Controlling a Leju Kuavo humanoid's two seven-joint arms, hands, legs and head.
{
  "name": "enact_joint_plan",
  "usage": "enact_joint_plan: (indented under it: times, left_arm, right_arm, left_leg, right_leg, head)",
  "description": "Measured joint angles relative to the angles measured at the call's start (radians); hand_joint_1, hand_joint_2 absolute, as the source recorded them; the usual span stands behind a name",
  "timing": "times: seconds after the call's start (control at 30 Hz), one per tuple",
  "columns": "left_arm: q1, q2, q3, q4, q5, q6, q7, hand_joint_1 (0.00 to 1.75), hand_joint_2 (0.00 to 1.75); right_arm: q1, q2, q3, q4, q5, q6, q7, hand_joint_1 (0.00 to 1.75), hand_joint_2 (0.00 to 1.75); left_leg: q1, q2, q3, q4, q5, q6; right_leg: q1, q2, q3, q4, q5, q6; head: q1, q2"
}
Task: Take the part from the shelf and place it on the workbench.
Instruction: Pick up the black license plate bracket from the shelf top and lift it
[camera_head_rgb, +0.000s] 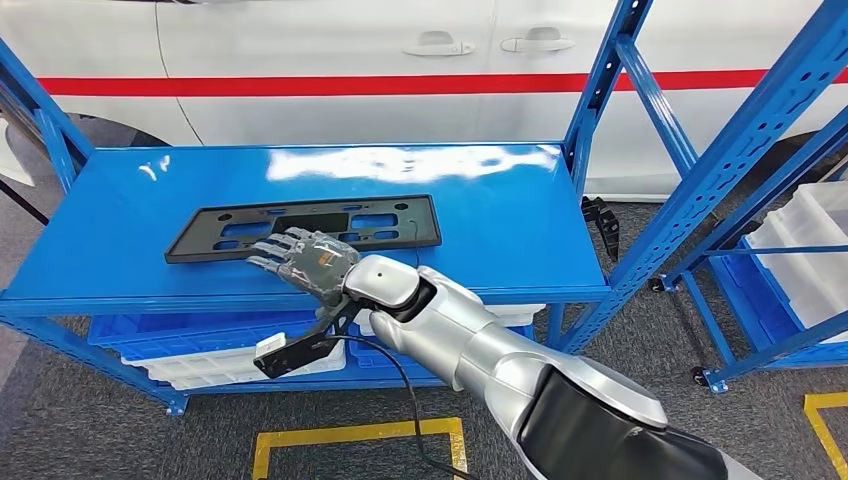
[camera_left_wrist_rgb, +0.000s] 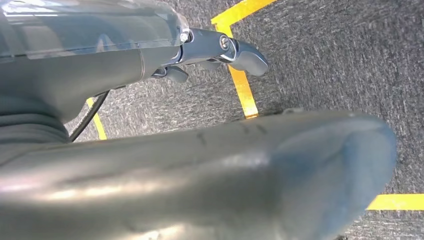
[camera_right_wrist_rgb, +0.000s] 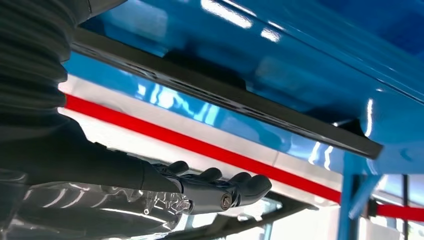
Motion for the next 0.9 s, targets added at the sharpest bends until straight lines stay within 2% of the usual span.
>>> enact_joint_plan:
  times: [0.47,0.7,0.9]
  left_arm:
    - [-0.010,-0.013,-0.002,0.000,-0.010,-0.002,0.019,0.00,0.00]
    - [-0.015,-0.015,-0.014,0.000,-0.024,-0.003,0.037,0.00,0.00]
    - [-0.019,-0.018,-0.023,0.000,-0.038,-0.003,0.048,0.00,0.00]
  right_arm:
    - [-0.014,0.007,0.033,0.108,-0.140,0.022,0.081,0.00,1.75]
    - [-0.022,0.007,0.036,0.164,-0.220,0.099,0.211,0.00,1.75]
    - [-0.027,0.007,0.037,0.204,-0.242,0.089,0.301,0.00,1.75]
  left_leg:
    - [0.000,0.000,0.000,0.000,0.000,0.000]
    - [0.000,0.000,0.000,0.000,0.000,0.000]
    - [0.000,0.000,0.000,0.000,0.000,0.000]
  right_leg:
    - [0.000,0.000,0.000,0.000,0.000,0.000]
    - [0.000,0.000,0.000,0.000,0.000,0.000]
    - [0.000,0.000,0.000,0.000,0.000,0.000]
  head:
    - [0.000,0.000]
    - [0.000,0.000]
    - [0.000,0.000]
